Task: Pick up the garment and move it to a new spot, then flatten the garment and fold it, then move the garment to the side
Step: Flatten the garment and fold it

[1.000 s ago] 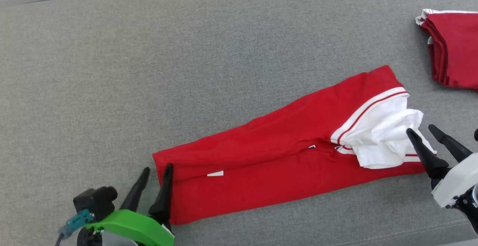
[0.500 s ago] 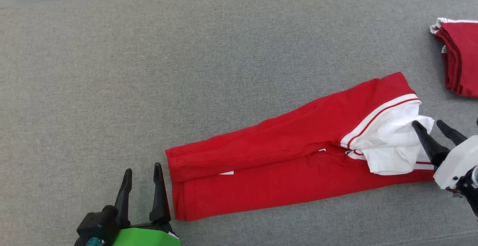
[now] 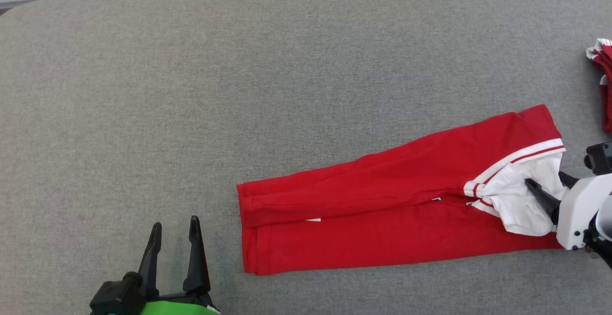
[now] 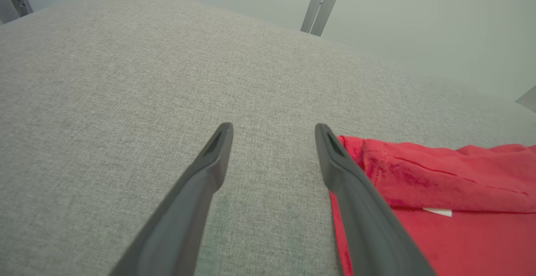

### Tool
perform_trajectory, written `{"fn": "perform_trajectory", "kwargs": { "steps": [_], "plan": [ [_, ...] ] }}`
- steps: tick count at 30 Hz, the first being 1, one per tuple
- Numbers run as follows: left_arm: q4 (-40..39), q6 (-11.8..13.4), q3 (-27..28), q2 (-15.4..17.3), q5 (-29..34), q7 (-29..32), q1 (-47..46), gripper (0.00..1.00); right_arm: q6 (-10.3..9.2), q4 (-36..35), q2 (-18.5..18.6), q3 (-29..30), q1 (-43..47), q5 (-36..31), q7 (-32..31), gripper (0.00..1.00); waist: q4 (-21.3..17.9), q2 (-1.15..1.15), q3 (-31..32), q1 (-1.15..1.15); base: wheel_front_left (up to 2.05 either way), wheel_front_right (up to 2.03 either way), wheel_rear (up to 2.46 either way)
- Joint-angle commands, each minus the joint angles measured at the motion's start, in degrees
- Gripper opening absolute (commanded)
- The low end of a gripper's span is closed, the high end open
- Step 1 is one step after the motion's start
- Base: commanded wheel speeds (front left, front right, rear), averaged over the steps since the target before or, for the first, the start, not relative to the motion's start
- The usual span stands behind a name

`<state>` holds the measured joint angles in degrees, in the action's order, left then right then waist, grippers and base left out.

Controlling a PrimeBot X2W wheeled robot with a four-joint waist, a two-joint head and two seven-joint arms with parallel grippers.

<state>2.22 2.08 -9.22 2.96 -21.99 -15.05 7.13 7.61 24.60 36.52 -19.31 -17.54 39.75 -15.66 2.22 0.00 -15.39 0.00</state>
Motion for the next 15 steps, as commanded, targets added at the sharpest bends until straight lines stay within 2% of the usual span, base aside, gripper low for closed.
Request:
{"fn": "perform_trajectory", "kwargs": {
  "steps": [1, 7, 15],
  "plan": [
    [0.0, 0.1, 0.1, 0.0, -0.7, -0.1, 0.7, 1.00, -0.22, 1.7, 0.7, -0.6, -0.1, 0.0, 0.0, 1.00, 1.0, 0.00, 0.1, 0.00, 0.00, 0.00, 0.00],
    [0.3, 0.8, -0.9, 0.0, -1.8, -0.1, 0.9, 1.00, -0.25, 4.6, 3.3, -3.0, -1.3, 1.6, -0.9, 1.00, 2.7, 0.00, 0.1, 0.00, 0.00, 0.00, 0.00],
    [-0.1, 1.3, -0.9, 0.0, -2.3, -0.1, 1.0, 1.00, 0.25, 1.9, 0.2, -10.3, -0.1, 10.0, -4.7, 1.00, 3.5, 0.00, 0.0, 0.00, 0.00, 0.00, 0.00]
  ]
}}
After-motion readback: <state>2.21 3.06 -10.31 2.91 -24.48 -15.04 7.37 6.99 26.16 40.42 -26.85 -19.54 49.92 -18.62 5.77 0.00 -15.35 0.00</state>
